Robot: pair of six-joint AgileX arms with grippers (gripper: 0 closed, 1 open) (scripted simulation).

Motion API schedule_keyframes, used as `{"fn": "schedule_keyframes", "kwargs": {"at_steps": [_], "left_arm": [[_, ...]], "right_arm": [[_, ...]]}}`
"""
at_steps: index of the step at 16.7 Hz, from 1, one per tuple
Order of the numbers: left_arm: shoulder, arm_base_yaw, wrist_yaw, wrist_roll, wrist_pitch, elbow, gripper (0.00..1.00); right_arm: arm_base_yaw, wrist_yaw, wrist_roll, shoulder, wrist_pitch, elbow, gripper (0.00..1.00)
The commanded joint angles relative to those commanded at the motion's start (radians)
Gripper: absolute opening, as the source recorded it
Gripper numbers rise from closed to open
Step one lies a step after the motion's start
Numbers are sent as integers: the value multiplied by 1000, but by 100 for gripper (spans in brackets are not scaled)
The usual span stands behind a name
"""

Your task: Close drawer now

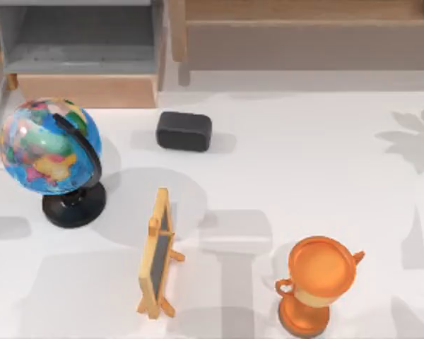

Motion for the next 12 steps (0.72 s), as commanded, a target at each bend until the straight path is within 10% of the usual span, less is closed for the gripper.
{"fn": "schedule_keyframes", "kwargs": {"at_steps": [12], "left_arm": [[43, -55, -58, -5, -64, 102, 0]], "right_arm": [[0, 0, 0, 0, 0, 0, 100]]}}
